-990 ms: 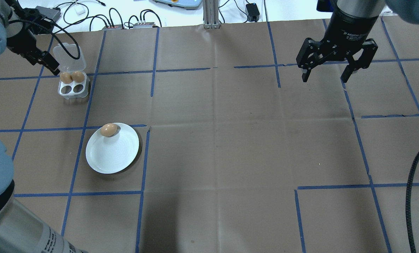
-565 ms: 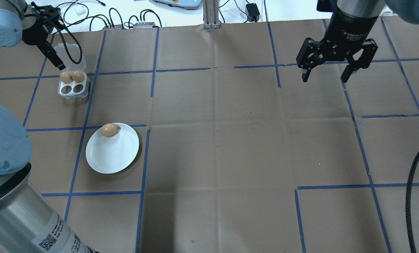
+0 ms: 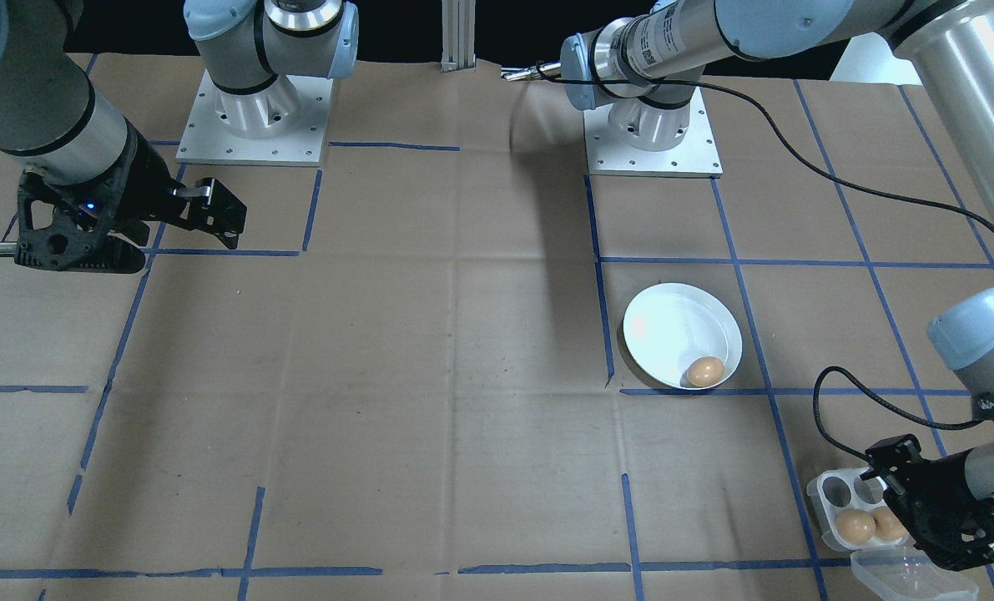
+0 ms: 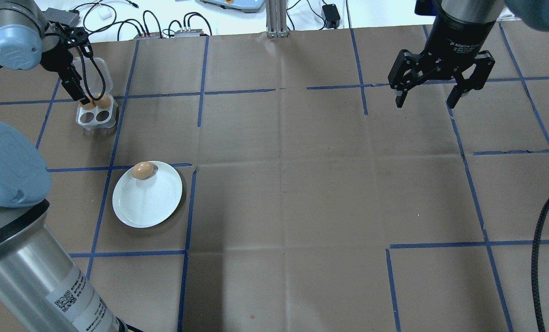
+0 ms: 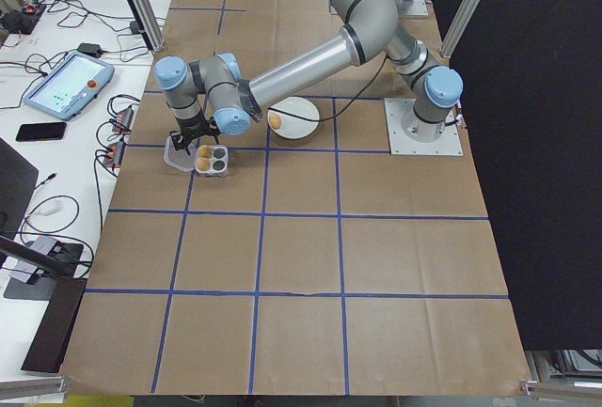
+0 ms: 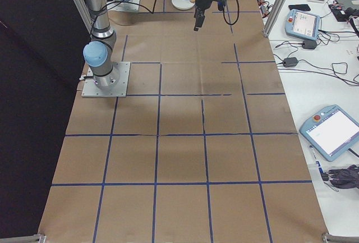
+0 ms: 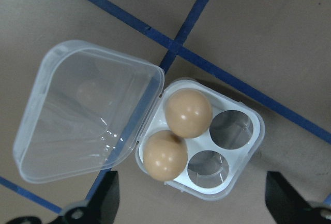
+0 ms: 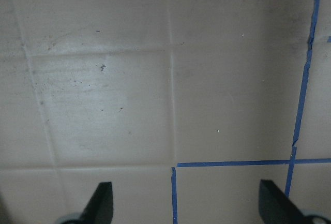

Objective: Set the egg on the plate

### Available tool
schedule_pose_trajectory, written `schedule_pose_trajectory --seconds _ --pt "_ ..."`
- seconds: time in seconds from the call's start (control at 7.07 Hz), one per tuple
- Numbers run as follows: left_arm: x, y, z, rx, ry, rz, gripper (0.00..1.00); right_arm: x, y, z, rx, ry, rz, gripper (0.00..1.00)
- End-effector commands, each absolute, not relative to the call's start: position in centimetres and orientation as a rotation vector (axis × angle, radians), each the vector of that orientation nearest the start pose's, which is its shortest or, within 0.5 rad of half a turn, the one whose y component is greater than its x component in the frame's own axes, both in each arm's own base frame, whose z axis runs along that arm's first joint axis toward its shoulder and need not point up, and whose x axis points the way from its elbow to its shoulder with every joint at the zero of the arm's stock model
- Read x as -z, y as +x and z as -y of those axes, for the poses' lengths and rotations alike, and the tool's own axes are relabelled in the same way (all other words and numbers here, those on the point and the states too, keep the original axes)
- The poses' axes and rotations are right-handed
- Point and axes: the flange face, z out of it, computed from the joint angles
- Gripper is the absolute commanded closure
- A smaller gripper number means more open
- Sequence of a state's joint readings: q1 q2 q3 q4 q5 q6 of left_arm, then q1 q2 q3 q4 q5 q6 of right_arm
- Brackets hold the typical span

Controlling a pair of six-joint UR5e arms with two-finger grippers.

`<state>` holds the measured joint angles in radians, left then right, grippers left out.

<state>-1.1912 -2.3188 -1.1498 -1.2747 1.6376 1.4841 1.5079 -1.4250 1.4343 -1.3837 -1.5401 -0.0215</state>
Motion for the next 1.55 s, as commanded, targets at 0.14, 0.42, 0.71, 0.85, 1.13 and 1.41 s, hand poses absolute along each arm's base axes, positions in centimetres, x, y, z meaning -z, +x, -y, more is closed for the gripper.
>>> schedule_pose_trajectory --seconds 0.14,0.42,0.71,0.85,1.13,1.41 --pt "-21.9 16.9 75.4 -0.142 1.721 -2.623 0.01 -46.2 10.3 54.0 -0.302 0.069 -3.087 0.0" --pt "-21.8 18.4 75.2 -0.136 1.695 -2.64 0.01 -46.2 10.3 54.0 -0.302 0.069 -3.087 0.0" --pt "-21.1 18.4 75.3 -0.136 1.691 -2.647 0.04 -46.2 10.3 54.0 -0.302 0.069 -3.087 0.0" --pt "-20.8 18.5 75.5 -0.124 1.674 -2.644 0.06 -46.2 10.3 54.0 -0.302 0.069 -3.087 0.0" --pt "-20.9 18.6 75.7 -0.105 1.654 -2.638 0.19 -46.2 10.3 54.0 -0.302 0.069 -3.087 0.0" --pt "-20.9 18.3 75.8 -0.098 1.652 -2.638 0.31 -46.2 10.3 54.0 -0.302 0.069 -3.087 0.0"
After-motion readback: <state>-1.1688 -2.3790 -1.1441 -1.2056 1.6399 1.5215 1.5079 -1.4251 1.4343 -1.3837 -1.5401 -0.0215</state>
